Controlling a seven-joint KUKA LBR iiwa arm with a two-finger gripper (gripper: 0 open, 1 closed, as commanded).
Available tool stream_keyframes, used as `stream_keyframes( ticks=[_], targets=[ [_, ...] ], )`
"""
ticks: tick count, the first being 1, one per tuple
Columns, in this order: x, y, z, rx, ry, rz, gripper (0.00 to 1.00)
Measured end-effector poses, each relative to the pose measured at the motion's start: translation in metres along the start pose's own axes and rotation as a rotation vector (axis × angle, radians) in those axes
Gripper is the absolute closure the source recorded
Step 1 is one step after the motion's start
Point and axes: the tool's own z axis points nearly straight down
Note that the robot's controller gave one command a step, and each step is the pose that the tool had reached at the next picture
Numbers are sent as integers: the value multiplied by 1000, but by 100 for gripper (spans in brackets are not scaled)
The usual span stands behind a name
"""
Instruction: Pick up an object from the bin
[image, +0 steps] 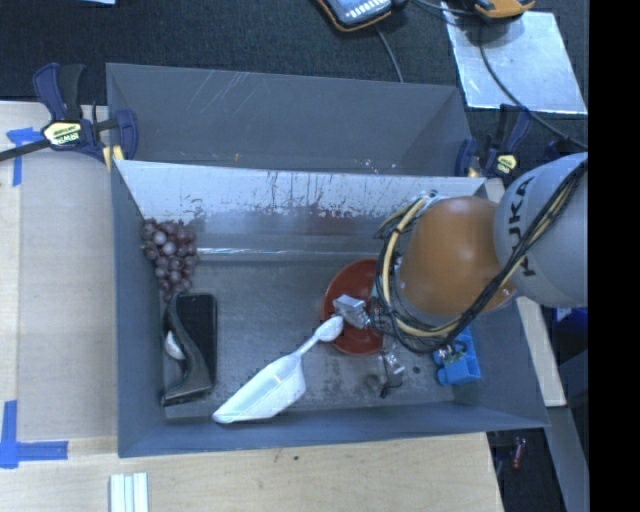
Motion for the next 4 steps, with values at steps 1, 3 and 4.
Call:
stream_keyframes(
  ticks=[1,3,4],
  targets=[
    [52,-43,-1,2,8,374,100],
    [52,-43,-10,1,8,373,100],
    [52,-42,-40,0,13,374,100]
  ],
)
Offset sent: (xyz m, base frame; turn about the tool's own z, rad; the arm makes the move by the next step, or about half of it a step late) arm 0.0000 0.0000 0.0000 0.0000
